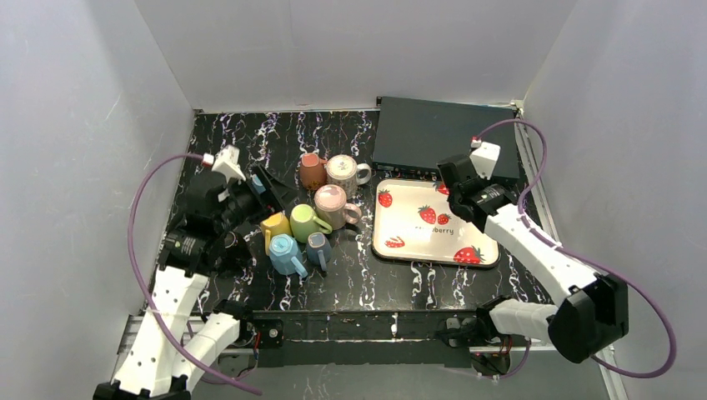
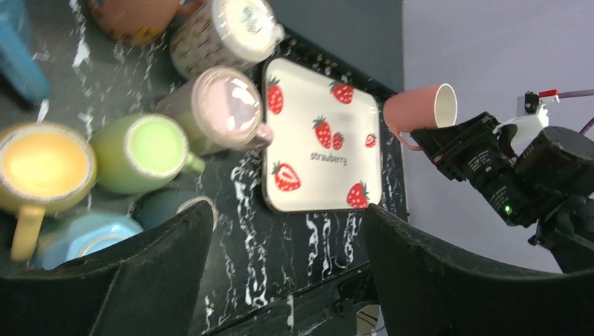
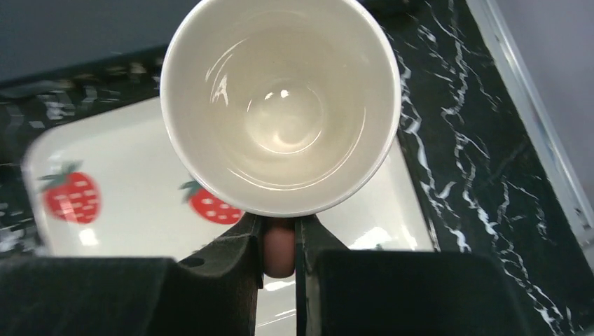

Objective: Turn the mug right side up
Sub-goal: Place the cup on the tray.

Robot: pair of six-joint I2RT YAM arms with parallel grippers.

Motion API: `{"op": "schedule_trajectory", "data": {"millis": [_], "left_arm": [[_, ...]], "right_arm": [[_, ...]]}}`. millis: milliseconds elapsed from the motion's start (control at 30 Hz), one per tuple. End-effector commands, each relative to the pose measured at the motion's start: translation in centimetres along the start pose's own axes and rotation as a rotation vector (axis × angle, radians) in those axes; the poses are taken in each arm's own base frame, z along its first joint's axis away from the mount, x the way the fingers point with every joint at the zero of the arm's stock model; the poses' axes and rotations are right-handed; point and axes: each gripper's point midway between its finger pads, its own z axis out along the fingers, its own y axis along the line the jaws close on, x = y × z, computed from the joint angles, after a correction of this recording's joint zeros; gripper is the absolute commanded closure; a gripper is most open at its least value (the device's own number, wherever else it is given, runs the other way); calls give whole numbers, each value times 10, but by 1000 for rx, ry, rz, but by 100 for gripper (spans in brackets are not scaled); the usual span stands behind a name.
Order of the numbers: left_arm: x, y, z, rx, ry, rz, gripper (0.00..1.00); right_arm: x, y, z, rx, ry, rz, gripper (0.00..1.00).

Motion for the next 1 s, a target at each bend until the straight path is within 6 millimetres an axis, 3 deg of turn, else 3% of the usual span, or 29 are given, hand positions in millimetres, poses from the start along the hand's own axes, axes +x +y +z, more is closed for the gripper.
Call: {"op": "schedule_trajectory", "data": {"millis": [0, 100, 233, 433, 667, 867, 967], "left_arm": [[13, 20, -4, -38, -36, -24, 24], [15, 29, -5, -94, -11, -8, 24], [18, 36, 2, -127, 18, -9, 26], [23, 48, -1, -165, -4, -28, 26], [23, 48, -7, -179, -12, -41, 26], [20, 46, -4, -174, -14, -58, 26], [21, 47, -3, -175, -7, -55, 26]], "right_arm": [[-9, -37, 27, 152, -59, 114, 99], [2, -42, 51, 142, -38, 154, 99], [1, -51, 75, 141, -14, 204, 99], [12, -47, 90, 152, 31, 198, 99], [19, -42, 105, 154, 43, 213, 99], [19, -53, 116, 248, 70, 221, 98], [26, -52, 119, 250, 96, 206, 68]]}}
